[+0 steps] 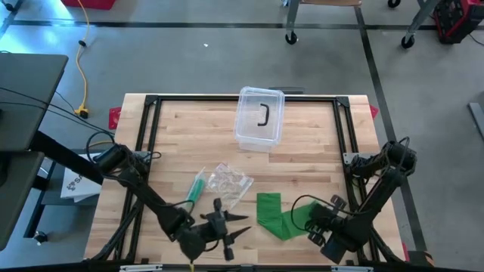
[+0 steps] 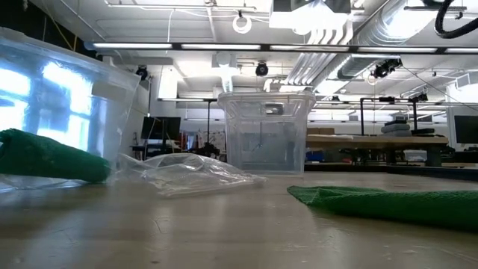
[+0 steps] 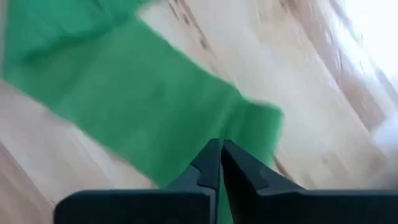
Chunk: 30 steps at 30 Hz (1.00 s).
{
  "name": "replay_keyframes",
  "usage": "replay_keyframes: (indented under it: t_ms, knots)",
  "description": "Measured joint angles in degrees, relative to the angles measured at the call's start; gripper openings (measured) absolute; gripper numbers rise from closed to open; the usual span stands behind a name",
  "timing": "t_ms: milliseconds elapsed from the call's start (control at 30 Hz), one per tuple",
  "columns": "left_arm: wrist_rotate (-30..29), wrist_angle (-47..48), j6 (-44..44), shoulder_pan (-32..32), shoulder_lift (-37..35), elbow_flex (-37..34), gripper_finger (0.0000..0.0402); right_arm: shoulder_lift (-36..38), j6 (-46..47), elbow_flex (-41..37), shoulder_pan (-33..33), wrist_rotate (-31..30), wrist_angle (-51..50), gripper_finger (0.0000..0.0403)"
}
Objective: Roll bandage
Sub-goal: Roll the green bandage
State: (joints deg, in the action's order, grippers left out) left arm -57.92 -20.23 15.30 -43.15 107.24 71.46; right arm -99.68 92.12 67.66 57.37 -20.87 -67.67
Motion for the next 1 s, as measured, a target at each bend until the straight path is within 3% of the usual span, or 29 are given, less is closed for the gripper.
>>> replay_keyframes:
  t_ms: [133, 267, 333, 500, 733, 1000]
  knots:
    - [11.4, 1.6, 0.0, 4.1, 0.0, 0.0, 0.0138, 0.0, -1.2, -0.2, 0.5, 8.7, -2.6, 0.0041]
    - [28.9, 4.3, 0.0, 9.5, 0.0, 0.0, 0.0138, 0.0, -7.3, -0.3, 2.6, 14.1, -2.5, 0.0104]
    - [32.7, 6.2, 0.0, 11.9, 0.0, 0.0, 0.0138, 0.0, -10.3, -0.3, 4.4, 15.4, -2.4, 0.0139]
    - [33.4, 8.7, -0.5, 16.0, 0.0, -0.4, 0.0138, -0.7, -14.3, -0.3, 10.0, 11.3, -3.3, 0.0193]
    - [36.9, 9.0, 2.7, 20.9, 0.0, -2.2, 0.0138, -5.4, -15.2, -0.3, 13.3, 8.2, -5.1, 0.0193]
    - [37.5, 8.7, 3.1, 20.8, 0.0, -2.3, 0.0138, -13.5, -18.1, -0.3, 13.4, 6.4, -4.5, 0.0193]
